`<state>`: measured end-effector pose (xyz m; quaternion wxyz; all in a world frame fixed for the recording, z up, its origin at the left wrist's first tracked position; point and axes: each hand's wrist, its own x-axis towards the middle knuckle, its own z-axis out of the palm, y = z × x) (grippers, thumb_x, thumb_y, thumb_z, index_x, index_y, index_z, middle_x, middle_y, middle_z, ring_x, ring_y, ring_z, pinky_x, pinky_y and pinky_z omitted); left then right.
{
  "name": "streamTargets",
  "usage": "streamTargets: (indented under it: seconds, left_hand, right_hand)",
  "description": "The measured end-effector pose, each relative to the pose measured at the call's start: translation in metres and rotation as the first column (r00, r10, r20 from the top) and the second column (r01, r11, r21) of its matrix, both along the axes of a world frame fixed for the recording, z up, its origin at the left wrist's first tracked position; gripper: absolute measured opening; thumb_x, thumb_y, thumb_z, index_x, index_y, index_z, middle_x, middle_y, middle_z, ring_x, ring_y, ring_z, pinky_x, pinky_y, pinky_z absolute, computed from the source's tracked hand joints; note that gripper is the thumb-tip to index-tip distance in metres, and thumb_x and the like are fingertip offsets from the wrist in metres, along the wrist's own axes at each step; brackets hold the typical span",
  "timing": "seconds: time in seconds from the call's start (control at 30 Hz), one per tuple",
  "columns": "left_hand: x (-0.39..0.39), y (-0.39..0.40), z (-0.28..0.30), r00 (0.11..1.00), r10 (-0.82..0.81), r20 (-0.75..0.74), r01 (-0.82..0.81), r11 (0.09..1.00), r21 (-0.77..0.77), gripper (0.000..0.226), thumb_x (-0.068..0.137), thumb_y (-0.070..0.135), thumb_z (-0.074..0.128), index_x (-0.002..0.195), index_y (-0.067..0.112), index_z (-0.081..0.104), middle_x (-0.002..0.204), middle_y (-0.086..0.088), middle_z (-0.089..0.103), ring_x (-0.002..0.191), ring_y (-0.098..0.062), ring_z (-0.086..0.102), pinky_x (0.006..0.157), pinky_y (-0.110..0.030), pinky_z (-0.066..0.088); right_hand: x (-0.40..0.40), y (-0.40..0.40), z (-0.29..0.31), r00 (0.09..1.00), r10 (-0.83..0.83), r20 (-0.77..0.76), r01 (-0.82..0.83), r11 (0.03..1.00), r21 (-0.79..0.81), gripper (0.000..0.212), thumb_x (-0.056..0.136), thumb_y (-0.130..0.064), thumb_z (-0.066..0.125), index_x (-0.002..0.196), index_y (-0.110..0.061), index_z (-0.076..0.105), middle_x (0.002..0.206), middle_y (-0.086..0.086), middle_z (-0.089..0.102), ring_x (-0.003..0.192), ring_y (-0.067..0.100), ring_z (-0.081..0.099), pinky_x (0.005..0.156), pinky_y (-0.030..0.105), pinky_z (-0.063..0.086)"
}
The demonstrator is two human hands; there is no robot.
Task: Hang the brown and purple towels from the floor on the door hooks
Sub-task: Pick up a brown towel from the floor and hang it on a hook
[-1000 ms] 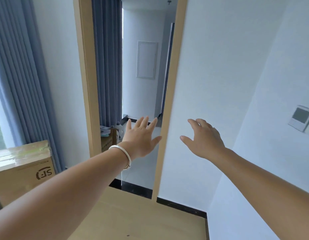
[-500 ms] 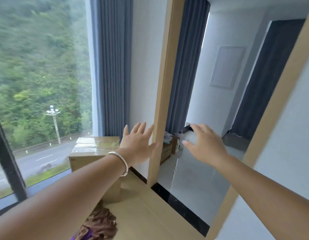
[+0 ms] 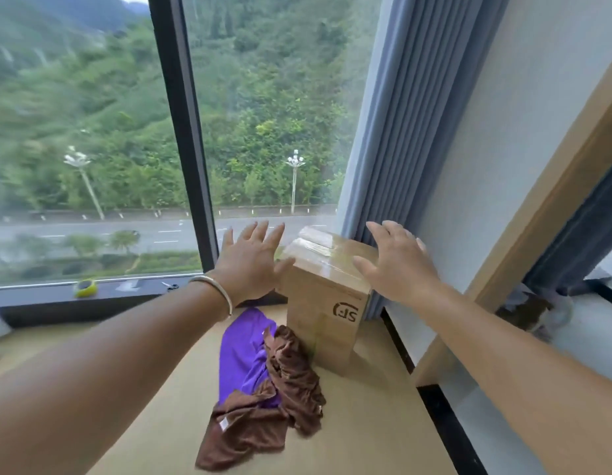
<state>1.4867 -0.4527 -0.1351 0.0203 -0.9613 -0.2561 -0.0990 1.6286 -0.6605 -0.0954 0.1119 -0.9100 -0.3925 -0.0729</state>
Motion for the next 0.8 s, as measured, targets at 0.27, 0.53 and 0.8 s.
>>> streamTargets:
  seconds: [0.27,0.53,0.8]
  left_hand:
    - [0.04,0.056,-0.066,0.963,0.231,-0.141,-0.242,0.968,-0.068,0.073,0.093,0.064,0.025,0.153,0.028,0.004,0.161,-0.004,0.01,0.147,-0.02,0.006,0.116,-0.055,0.004]
    - [0.038,0.091,-0.204,0.889,0.303,-0.344,-0.383,0.903,-0.194,0.071,0.094,0.061,0.029,0.152,0.026,0.007,0.159,-0.007,0.014,0.145,-0.021,0.014,0.114,-0.053,0.014]
    - [-0.009,0.112,-0.433,0.806,0.256,-0.534,-0.464,0.834,-0.299,0.073,0.094,0.062,0.025,0.153,0.026,0.003,0.161,-0.005,0.007,0.146,-0.02,0.01,0.116,-0.052,0.008]
  right_hand:
    - [0.095,0.108,-0.076,0.956,0.275,-0.1,-0.285,0.953,-0.102,0.067,0.092,-0.055,0.047,0.148,-0.029,0.023,0.156,0.003,0.023,0.143,0.024,0.019,0.117,0.049,0.013]
    - [0.114,0.179,-0.212,0.884,0.396,-0.248,-0.449,0.867,-0.215,0.071,0.091,-0.053,0.05,0.15,-0.024,0.024,0.156,0.007,0.023,0.144,0.024,0.02,0.117,0.047,0.014]
    - [0.091,0.216,-0.423,0.836,0.42,-0.352,-0.535,0.765,-0.358,0.073,0.087,-0.053,0.056,0.148,-0.023,0.03,0.154,0.008,0.028,0.142,0.023,0.024,0.115,0.047,0.02]
